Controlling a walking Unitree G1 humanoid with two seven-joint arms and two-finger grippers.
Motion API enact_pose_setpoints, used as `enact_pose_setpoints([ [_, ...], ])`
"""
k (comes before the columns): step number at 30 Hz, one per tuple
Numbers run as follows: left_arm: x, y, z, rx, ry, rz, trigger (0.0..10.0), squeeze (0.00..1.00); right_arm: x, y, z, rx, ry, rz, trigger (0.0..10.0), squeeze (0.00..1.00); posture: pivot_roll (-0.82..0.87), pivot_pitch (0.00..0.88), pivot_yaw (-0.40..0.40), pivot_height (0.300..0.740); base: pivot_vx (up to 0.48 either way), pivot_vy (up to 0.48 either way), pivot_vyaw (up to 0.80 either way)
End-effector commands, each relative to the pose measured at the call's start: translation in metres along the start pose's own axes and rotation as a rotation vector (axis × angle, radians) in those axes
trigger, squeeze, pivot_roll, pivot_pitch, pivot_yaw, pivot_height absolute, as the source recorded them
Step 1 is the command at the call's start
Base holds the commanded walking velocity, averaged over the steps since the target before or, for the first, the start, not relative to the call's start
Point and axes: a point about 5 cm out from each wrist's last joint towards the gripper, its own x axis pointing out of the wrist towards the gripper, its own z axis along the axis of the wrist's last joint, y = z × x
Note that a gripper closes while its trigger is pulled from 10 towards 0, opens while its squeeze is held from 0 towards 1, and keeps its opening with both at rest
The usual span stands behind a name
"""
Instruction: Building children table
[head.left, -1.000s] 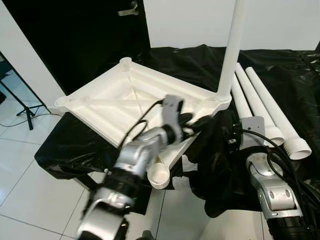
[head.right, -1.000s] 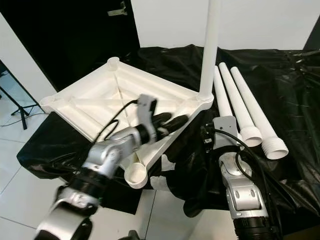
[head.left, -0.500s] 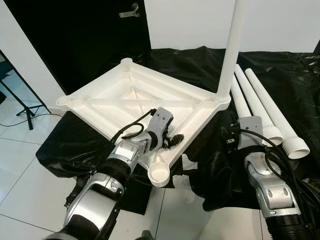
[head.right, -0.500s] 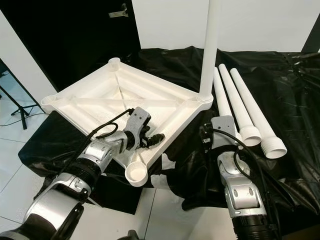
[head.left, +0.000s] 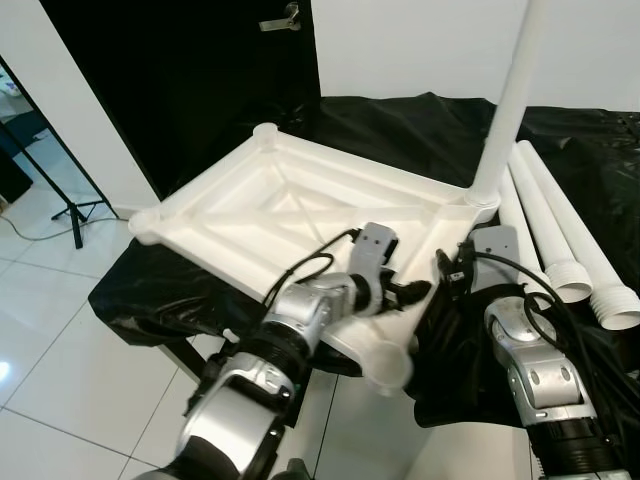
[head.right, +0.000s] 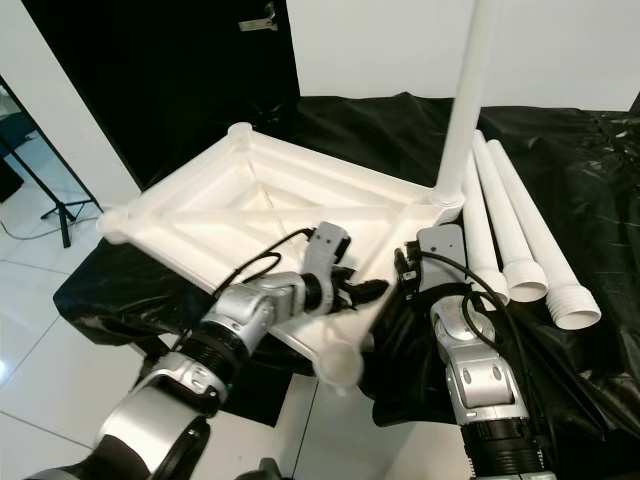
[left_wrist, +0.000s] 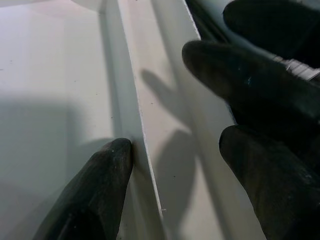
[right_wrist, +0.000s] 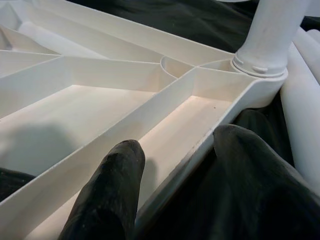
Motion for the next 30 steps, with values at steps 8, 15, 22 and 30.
enact_pose_setpoints([
  [8, -0.005, 0.008, -0.002, 0.018, -0.013, 0.007, 10.0, 0.0, -0.003, 0.005, -0.005, 0.003, 0.019, 0.018, 10.0, 0.0, 0.1, 0.0, 0.083, 0.74, 0.0, 0.0, 0.0],
  [15, -0.019, 0.021, 0.023, 0.077, -0.238, 0.078, 10.0, 0.0, -0.003, 0.009, -0.006, 0.006, 0.021, 0.039, 10.0, 0.0, 0.11, 0.0, 0.077, 0.74, 0.0, 0.0, 0.0],
  [22, -0.038, 0.027, 0.035, 0.2, -0.298, 0.003, 10.0, 0.0, -0.002, 0.009, -0.004, -0.001, 0.014, 0.053, 10.0, 0.0, 0.11, 0.0, 0.066, 0.74, 0.0, 0.0, 0.0],
  [30, -0.074, 0.019, -0.001, 0.279, -0.114, -0.379, 10.0, 0.0, -0.003, 0.008, -0.005, -0.015, 0.018, 0.058, 10.0, 0.0, 0.11, 0.0, 0.056, 0.74, 0.0, 0.0, 0.0],
])
